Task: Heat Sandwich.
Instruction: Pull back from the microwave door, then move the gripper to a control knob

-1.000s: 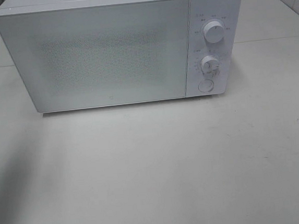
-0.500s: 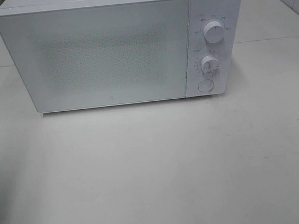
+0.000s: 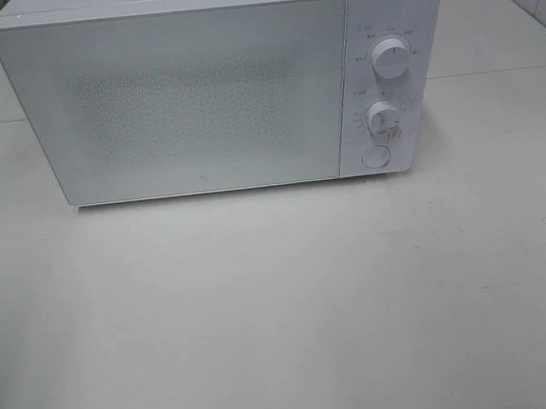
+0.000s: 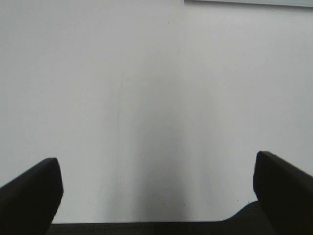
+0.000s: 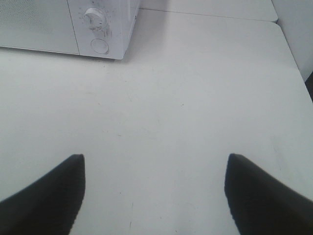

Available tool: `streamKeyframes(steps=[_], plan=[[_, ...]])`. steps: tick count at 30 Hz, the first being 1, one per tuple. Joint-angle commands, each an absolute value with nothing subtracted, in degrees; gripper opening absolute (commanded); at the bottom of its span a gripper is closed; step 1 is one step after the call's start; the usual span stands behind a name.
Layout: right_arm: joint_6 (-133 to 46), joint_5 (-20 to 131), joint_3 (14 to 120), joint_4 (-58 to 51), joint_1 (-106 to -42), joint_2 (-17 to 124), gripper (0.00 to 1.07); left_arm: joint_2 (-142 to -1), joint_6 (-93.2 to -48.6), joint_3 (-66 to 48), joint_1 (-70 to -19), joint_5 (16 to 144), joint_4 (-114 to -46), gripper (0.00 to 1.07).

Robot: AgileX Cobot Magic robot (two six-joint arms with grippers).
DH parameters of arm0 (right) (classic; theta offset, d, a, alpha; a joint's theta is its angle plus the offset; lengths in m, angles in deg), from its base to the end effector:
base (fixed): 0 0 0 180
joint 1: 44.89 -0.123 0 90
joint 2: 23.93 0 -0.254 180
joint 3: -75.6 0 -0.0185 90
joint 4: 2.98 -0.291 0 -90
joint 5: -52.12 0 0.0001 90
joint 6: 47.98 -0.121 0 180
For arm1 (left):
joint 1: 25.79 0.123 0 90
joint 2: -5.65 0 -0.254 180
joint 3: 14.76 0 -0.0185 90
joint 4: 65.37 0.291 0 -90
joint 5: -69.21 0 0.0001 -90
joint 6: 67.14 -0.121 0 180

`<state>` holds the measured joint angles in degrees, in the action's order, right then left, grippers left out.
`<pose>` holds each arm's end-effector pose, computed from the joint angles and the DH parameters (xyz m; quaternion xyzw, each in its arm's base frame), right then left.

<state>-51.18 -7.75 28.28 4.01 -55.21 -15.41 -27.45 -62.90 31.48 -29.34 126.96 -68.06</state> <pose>0.0886 0.0032 0.2874 -0.0503 0.8436 0.0020 0.5346 0.1515 -0.0142 0.2451 -0.0100 0.9304 -0.0478 0.3633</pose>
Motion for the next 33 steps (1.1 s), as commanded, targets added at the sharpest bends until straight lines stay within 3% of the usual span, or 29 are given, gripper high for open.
streamKeyframes(steps=[1,11,18,24,33], plan=[[-51.18,-7.41,28.28,3.90,-54.81,-16.96,0.76,-23.61,-63.18,31.88,-29.17,126.67,-67.95,1.00],[-51.13,-7.41,28.28,3.90,-54.81,-16.96,0.76,-15.53,-63.47,33.02,-29.17,128.62,-65.37,1.00],[-51.13,-7.41,28.28,3.90,-54.81,-16.96,0.76,-8.43,-68.11,33.08,-29.17,128.62,-65.37,1.00],[-51.18,-7.41,28.28,3.90,-54.81,-16.96,0.76,-1.32,-68.05,33.08,-29.17,128.62,-65.66,1.00],[-51.13,-7.41,28.28,3.79,-54.81,-16.90,0.76,-1.26,-68.05,33.08,-29.17,128.57,-65.94,1.00]])
